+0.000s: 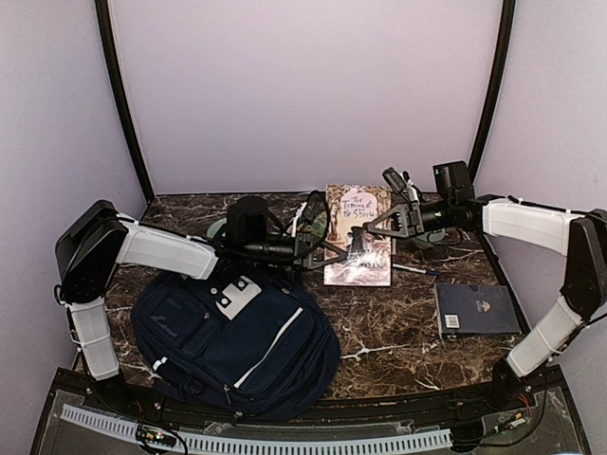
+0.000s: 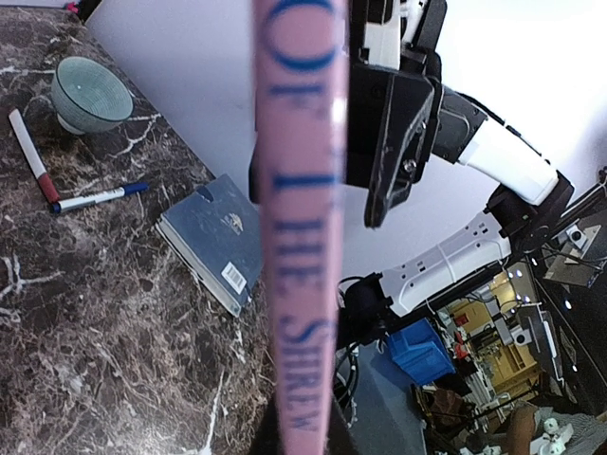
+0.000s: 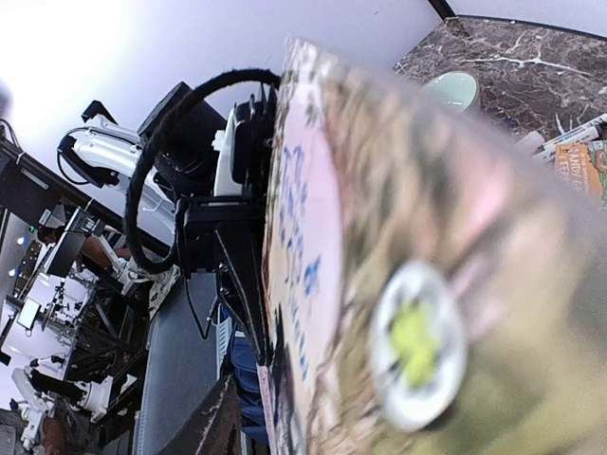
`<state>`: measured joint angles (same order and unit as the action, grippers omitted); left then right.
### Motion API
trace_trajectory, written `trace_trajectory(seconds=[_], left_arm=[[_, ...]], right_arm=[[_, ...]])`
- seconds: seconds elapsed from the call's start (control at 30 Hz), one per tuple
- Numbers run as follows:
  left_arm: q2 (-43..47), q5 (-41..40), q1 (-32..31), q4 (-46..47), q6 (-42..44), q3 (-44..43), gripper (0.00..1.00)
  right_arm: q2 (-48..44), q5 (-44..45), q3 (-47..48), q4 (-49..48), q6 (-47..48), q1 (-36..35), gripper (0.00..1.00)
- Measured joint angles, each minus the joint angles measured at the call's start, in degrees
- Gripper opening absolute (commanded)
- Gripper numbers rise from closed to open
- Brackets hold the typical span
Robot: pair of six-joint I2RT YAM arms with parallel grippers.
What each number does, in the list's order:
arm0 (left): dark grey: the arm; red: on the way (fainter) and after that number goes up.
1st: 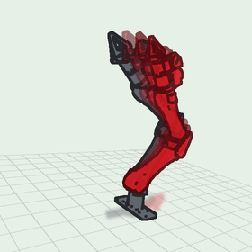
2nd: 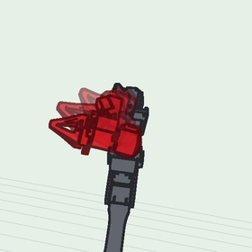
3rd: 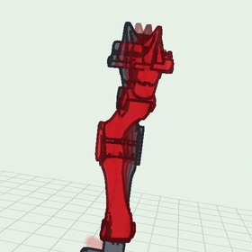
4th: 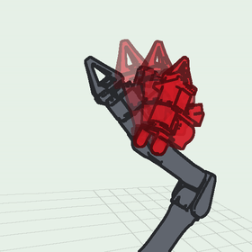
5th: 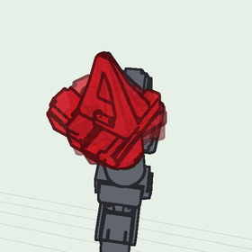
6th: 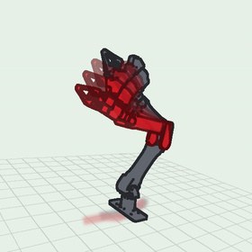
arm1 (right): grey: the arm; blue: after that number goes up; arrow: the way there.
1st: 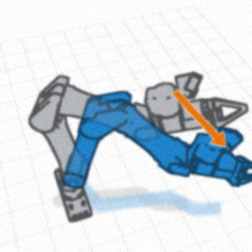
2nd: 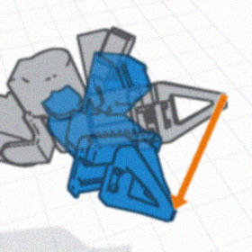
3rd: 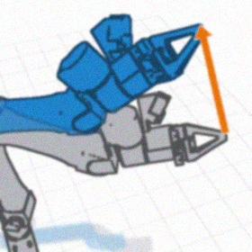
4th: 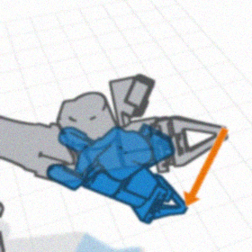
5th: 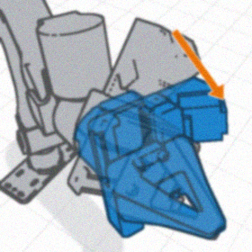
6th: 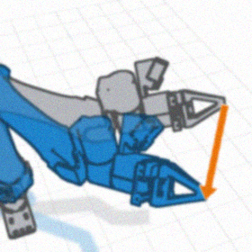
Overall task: Pack the student bag
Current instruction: Pass from the right arm to the left, then pass from the left arm to the right, then pick up the largest pocket of the bag from the student bag.
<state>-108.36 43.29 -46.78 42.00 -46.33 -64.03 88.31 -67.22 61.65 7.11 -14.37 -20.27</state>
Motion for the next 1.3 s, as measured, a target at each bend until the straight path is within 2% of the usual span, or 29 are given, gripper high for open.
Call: trace_trajectory(seconds=[0.13,0.57,0.6,0.7,0.73,0.8,0.93,1.07,1.13,1.3], left_arm=[[0.0,-2.8,0.1,2.5,-1.0,0.3,0.0],[0.7,-8.6,0.2,2.1,-0.8,1.7,0.0],[0.7,-8.7,0.2,2.1,-0.8,1.8,0.05],[0.8,-9.2,0.2,1.5,-0.1,1.8,0.35],[1.0,-9.9,0.2,0.4,0.2,1.8,0.41],[1.9,-11.8,0.3,-3.7,1.5,1.8,0.49],[5.9,-18.2,0.2,-16.9,6.0,1.7,0.53],[10.8,-25.0,-2.9,-32.7,11.3,-0.3,0.5],[12.0,-28.4,-6.6,-41.6,13.8,-3.2,0.45],[12.3,-33.4,-16.0,-57.9,16.0,-8.5,0.43]], right_arm=[[0.0,-0.2,-0.1,0.0,0.4,-0.5,0.4],[0.0,0.5,-2.7,-1.8,-1.2,-0.7,0.01],[0.0,1.0,-2.7,-1.7,-1.2,-0.7,0.0],[0.0,2.3,-2.6,-1.2,-0.7,-0.8,0.0],[0.0,2.8,-2.6,-0.7,-0.2,-0.8,0.0],[0.0,4.5,-1.8,1.9,1.7,-0.7,0.0],[-0.3,8.6,1.6,8.3,6.9,1.2,0.0],[-2.4,13.9,2.5,14.1,13.8,4.5,0.0],[-3.7,16.4,2.4,16.7,16.7,5.9,0.0],[-8.6,21.6,-0.6,19.7,21.4,6.6,0.0]])
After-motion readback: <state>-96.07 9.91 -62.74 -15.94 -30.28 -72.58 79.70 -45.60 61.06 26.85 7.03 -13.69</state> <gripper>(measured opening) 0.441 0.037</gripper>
